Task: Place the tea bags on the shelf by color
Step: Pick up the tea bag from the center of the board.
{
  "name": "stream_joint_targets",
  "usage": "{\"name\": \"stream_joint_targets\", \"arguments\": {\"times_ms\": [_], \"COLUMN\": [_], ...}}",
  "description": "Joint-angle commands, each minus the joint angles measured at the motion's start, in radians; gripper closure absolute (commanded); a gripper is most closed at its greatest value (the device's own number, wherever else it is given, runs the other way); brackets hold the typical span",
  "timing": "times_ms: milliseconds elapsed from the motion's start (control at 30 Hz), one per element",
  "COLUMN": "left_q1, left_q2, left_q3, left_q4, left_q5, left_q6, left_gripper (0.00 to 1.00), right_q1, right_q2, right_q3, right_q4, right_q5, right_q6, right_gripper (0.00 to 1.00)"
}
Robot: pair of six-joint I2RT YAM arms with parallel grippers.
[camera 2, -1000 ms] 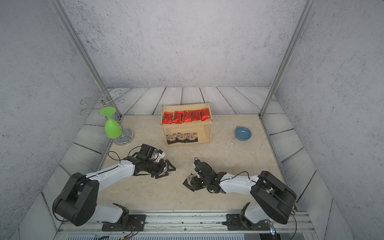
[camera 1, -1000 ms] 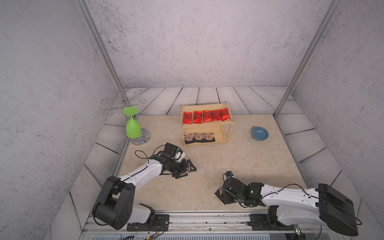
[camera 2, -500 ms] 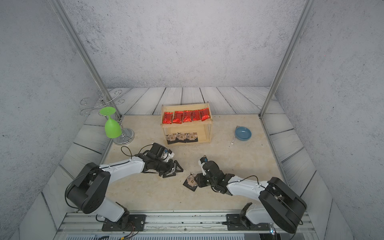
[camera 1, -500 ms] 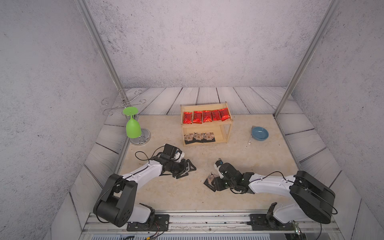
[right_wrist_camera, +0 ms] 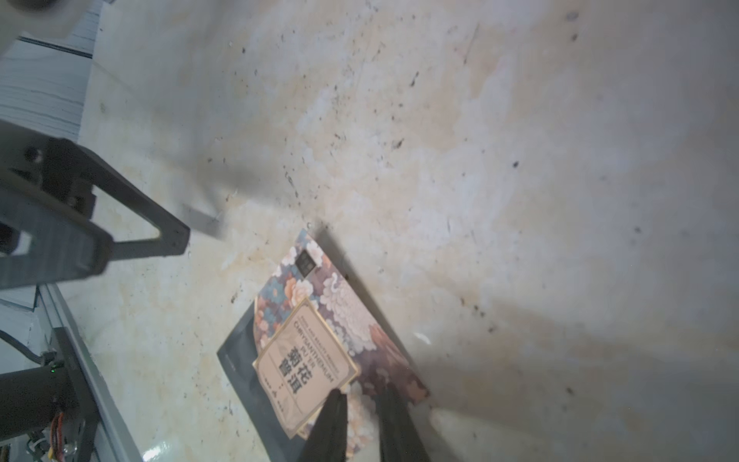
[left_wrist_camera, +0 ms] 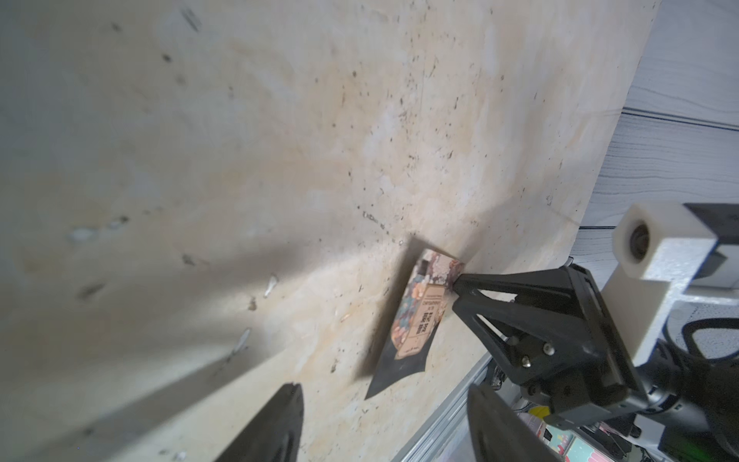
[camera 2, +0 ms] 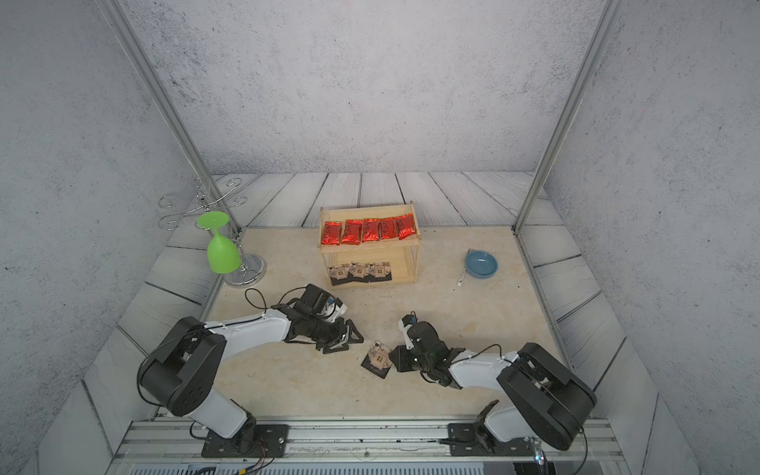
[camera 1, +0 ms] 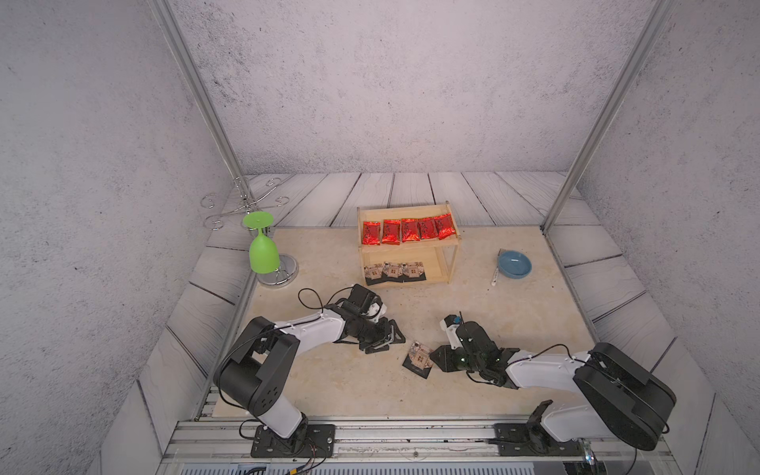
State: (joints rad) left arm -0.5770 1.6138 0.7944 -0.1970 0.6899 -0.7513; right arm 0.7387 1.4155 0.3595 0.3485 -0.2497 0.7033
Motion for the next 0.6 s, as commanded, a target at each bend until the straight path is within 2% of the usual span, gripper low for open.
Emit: {"name": "stream_joint_targets", "arguments": {"times_ms": [0, 67, 567], "left_q1": [-0.023, -0.041, -0.073], "left_q2": [0.040, 0.063, 0.172], "left_q3": [0.028, 0.041, 0.074], "left_q4": [0.006, 0.006, 0.051], "left_q5": [0.027, 0.036, 0.070], "left_q6": [0.024, 0.026, 0.000], "left_gripper": [0.31, 0.31, 0.63], "right_q1": [-0.021, -0.032, -0.048], "right_q2": [0.054, 0.066, 0.123], "right_q3": [-0.021, -0.031, -0.008], "right_q4": [0.074, 0.084, 0.093], "right_q5": [-0.041, -0.044, -0.065], "right_q6": [0.030, 0.035, 0.040], "right_gripper": [0.82, 0.83, 0.87]}}
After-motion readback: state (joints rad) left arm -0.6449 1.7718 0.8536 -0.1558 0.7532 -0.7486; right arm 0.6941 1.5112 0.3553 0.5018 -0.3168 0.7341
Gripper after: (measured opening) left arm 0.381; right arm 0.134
